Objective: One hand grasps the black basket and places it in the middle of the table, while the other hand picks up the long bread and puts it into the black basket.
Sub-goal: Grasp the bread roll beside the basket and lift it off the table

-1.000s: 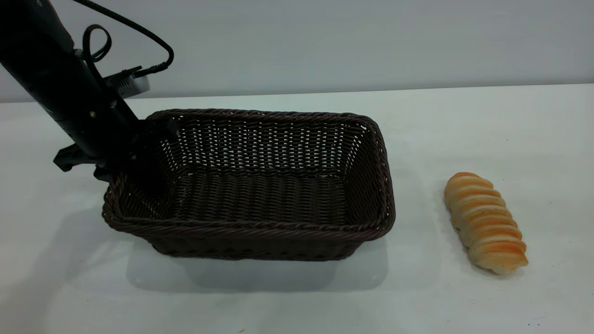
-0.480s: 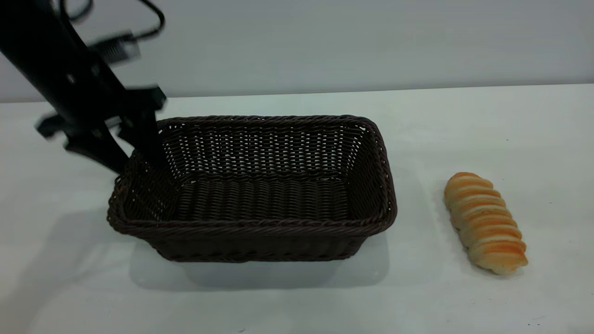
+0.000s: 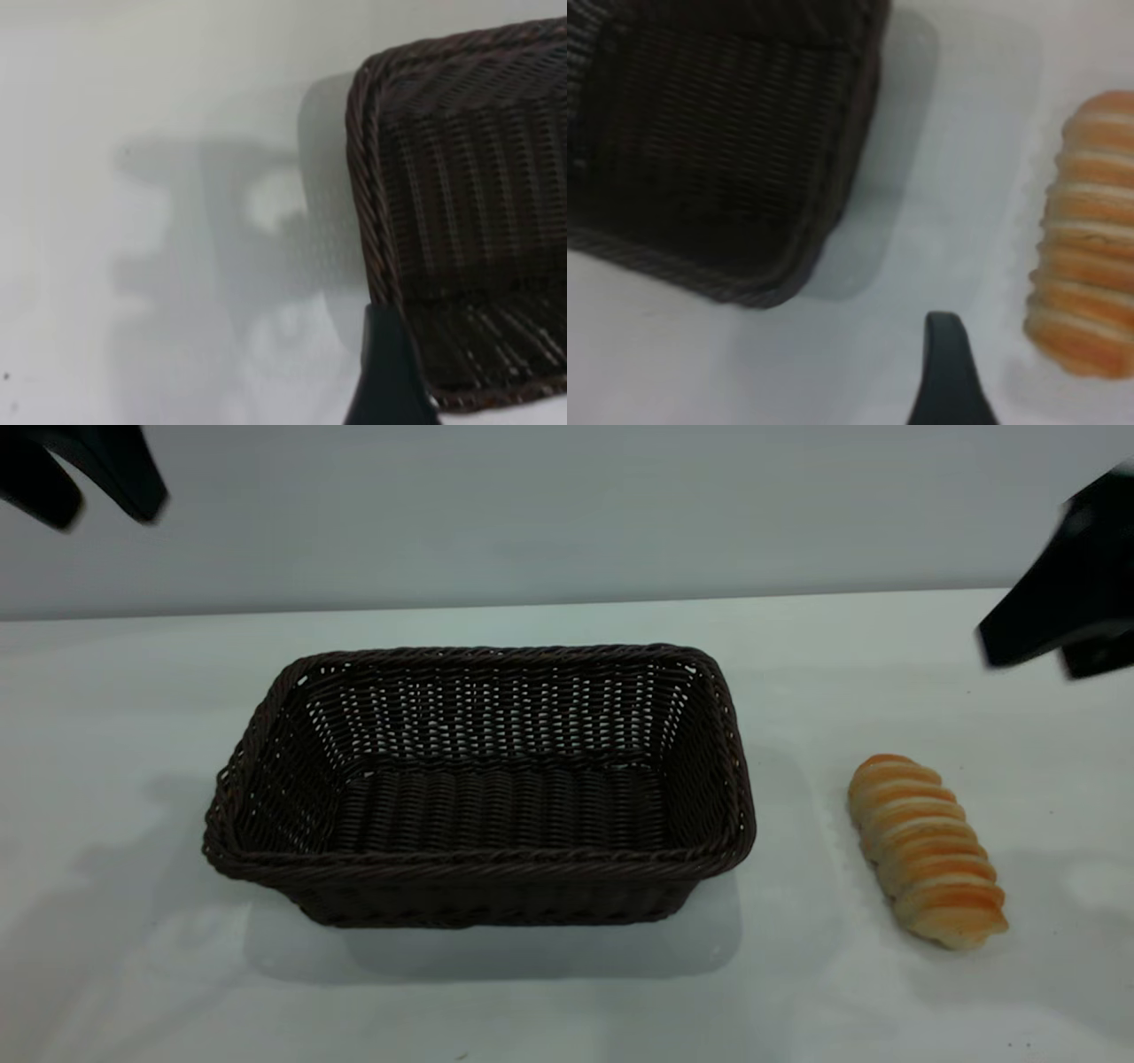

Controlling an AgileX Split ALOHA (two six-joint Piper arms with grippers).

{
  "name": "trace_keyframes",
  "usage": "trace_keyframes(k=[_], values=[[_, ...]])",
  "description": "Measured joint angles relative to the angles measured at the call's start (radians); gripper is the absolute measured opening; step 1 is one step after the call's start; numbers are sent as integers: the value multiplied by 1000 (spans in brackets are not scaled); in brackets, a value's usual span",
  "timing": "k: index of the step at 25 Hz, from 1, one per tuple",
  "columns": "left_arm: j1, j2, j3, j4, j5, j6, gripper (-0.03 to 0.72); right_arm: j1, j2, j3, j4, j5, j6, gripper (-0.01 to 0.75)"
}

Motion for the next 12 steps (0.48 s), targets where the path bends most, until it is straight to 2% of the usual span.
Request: trace_keyframes(k=[6, 12], values=[[0, -88, 0, 45, 111, -6, 560, 0, 321, -131, 14, -57, -44, 514], [0, -128, 0, 56, 187, -13, 560, 0, 524, -207, 20, -125, -84, 494]])
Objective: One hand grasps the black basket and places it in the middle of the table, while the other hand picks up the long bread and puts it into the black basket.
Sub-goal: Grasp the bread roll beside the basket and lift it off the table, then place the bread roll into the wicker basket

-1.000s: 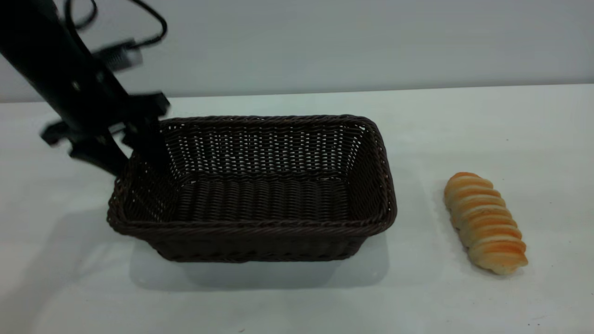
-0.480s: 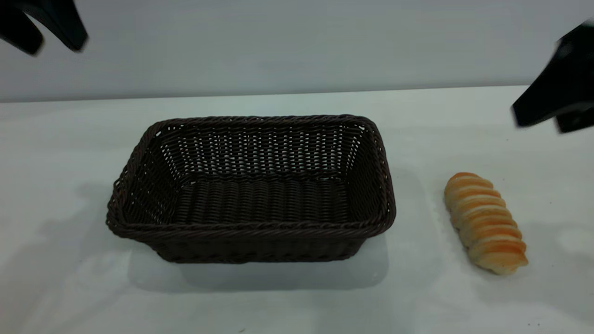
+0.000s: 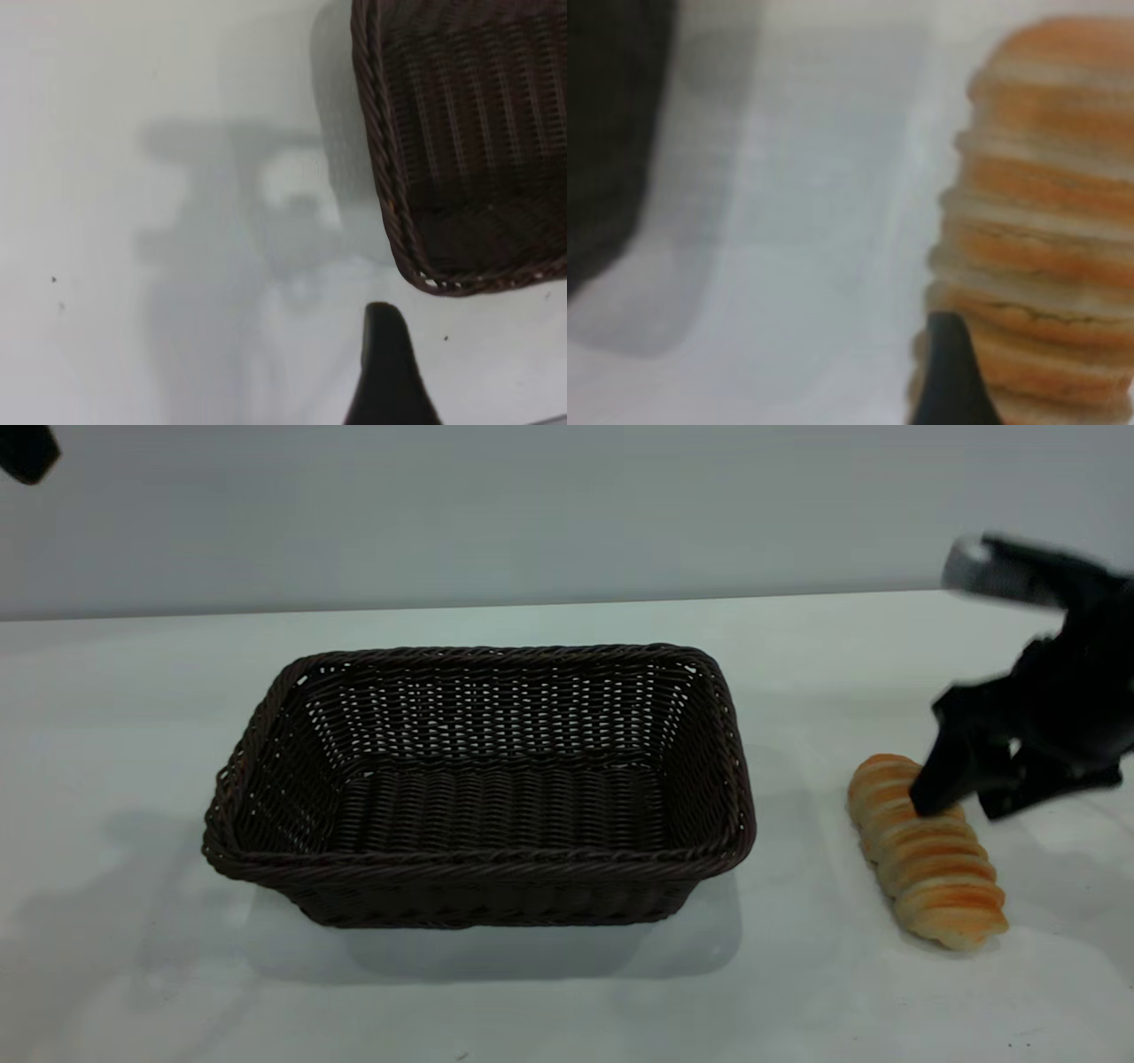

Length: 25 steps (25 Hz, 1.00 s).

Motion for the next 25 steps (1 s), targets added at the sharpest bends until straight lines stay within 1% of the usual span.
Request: trace_keyframes(k=[2, 4, 7, 10, 11, 13, 16, 19, 22, 25], values=[[0, -11, 0, 0, 15, -2, 560, 0, 53, -5, 5, -25, -5, 469], [0, -21, 0, 0, 25, -3, 560, 0, 83, -9, 16, -31, -6, 410], [0, -31, 0, 0, 30, -4, 558, 0, 86, -14, 18, -29, -7, 269], [0, -33, 0, 0, 29, -4, 546, 0, 70, -14, 15, -14, -7, 89], [0, -33, 0, 0, 29, -4, 541, 0, 53, -14, 10, -2, -7, 64], [0, -33, 0, 3, 33, -4, 527, 0, 3, -13, 8, 24, -7, 42], [0, -33, 0, 17, 36, -4, 505, 5, -111, -24, 11, 91, -7, 38], [0, -33, 0, 19, 35, -4, 489, 51, -192, -68, 21, 163, -7, 36], [0, -33, 0, 19, 27, -4, 485, 154, -215, -129, 53, 190, -7, 37], [0, -33, 0, 19, 26, -4, 485, 293, -194, -200, 78, 170, -10, 40]])
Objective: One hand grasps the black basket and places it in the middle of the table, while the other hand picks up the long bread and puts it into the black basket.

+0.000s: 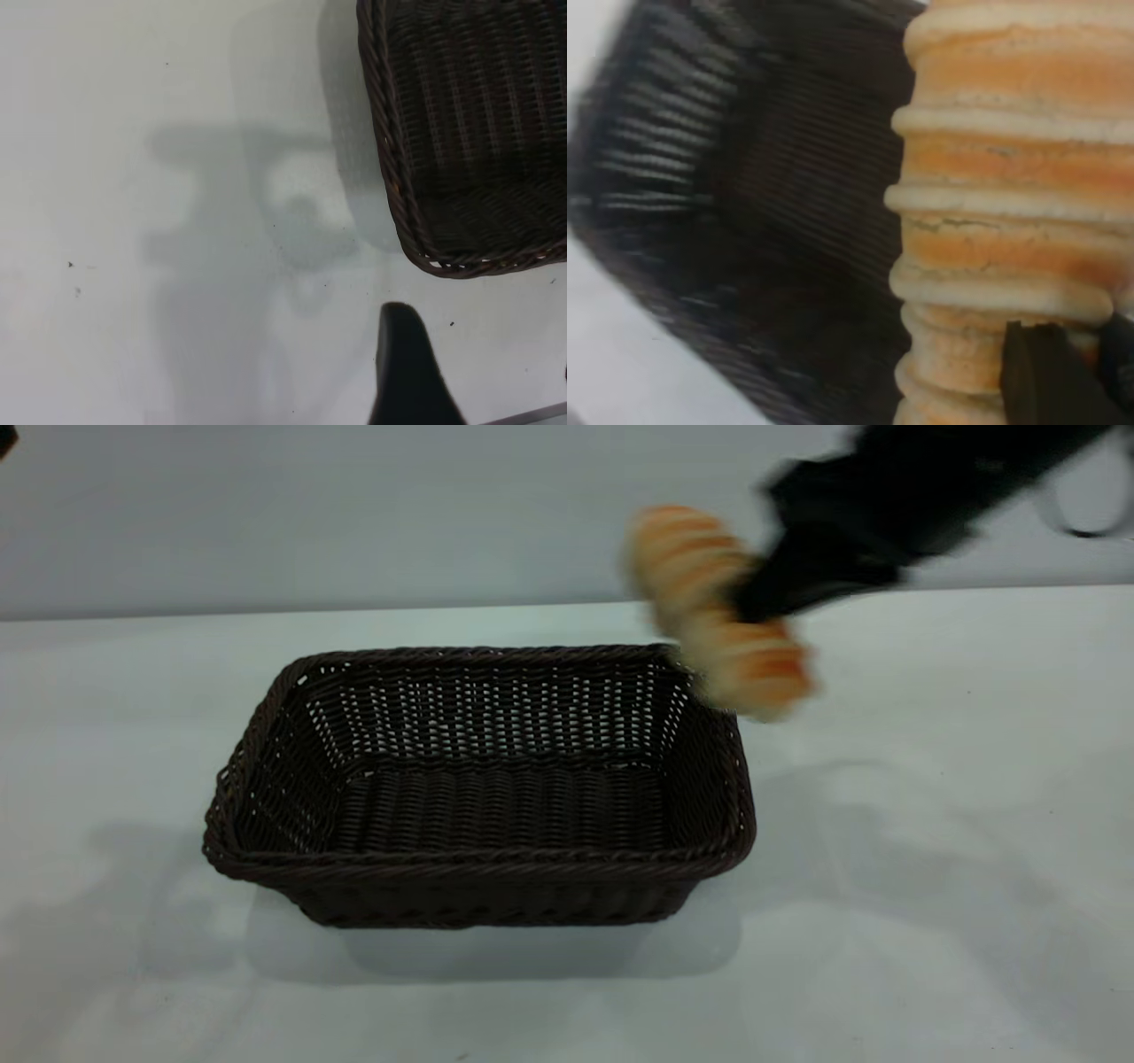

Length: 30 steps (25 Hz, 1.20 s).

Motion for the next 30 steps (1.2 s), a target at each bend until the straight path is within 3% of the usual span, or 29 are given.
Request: trace_keyframes(k=[5, 8, 12, 14, 17, 24, 27, 30], values=[[0, 0, 0, 1, 0, 0, 484, 149, 100, -91, 30, -144, -3, 118], [0, 0, 0, 1, 0, 0, 484, 166, 138, -105, 59, -197, -3, 216], [0, 0, 0, 1, 0, 0, 484, 164, 140, -105, 58, -179, -3, 344], [0, -1, 0, 1, 0, 0, 484, 154, 131, -105, 11, -134, 27, 369], [0, -16, 0, 2, 0, -1, 484, 100, 94, -105, -175, -37, 218, 365], [0, -61, 0, 23, 8, -15, 484, -134, -24, -105, -903, 321, 847, 330], [0, -82, 0, 84, 45, -54, 484, -174, -93, -105, -1074, 489, 938, 329], [0, -132, 0, 186, 94, -127, 484, -181, -182, -102, -1109, 593, 966, 329]])
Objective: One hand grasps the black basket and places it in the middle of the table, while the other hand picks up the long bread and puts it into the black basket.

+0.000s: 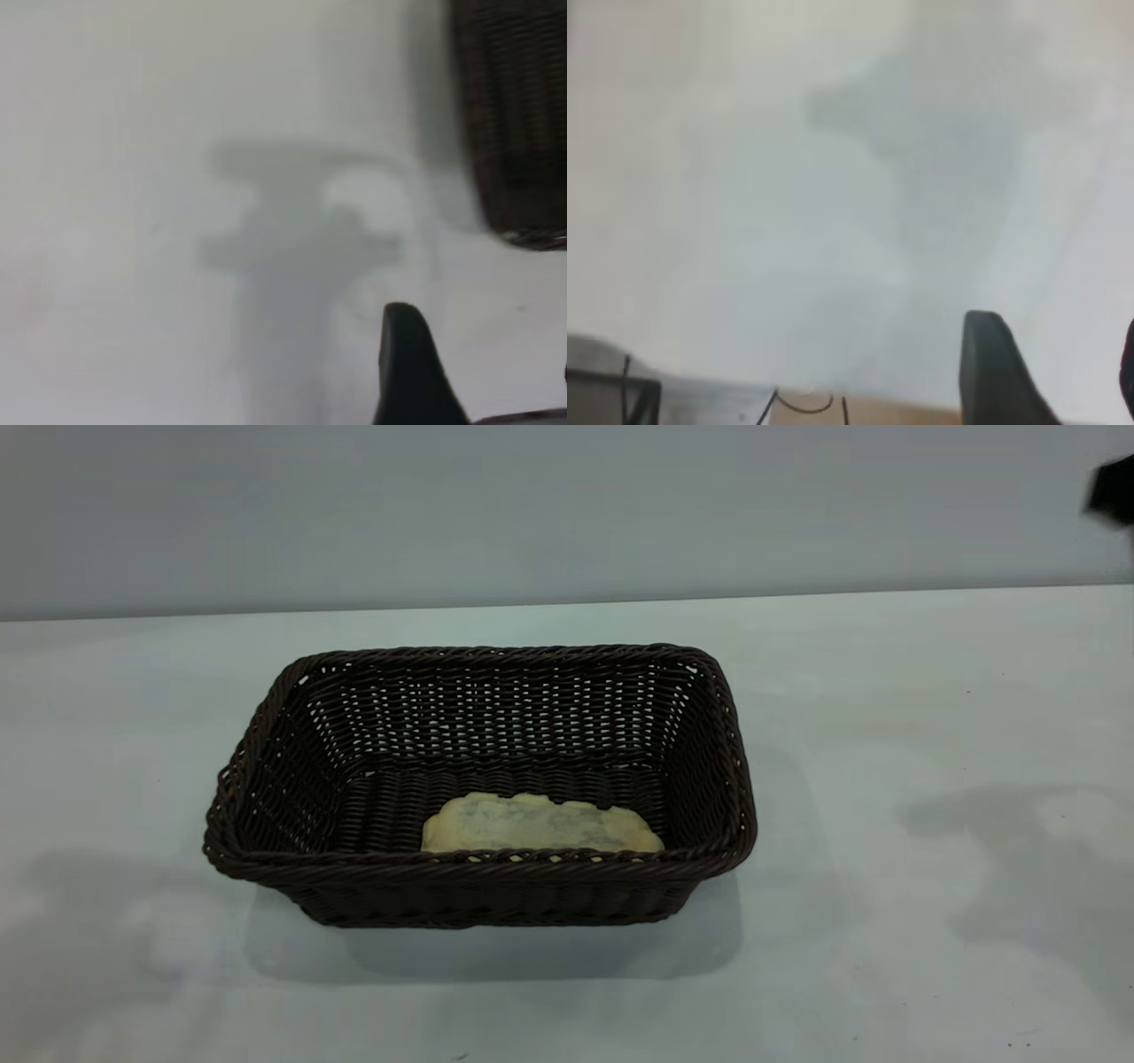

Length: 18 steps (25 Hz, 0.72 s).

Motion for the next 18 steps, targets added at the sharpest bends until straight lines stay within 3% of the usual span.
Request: trace_keyframes(k=[6, 10, 18], values=[[0, -215, 0, 137, 104, -100, 483, 0, -273, 131, 4, 51, 2, 329], [0, -384, 16, 144, 104, -104, 483, 0, -504, 245, 44, 50, -7, 329], [0, -692, 240, 136, 103, -108, 482, 0, -907, 410, 146, 56, -79, 329]])
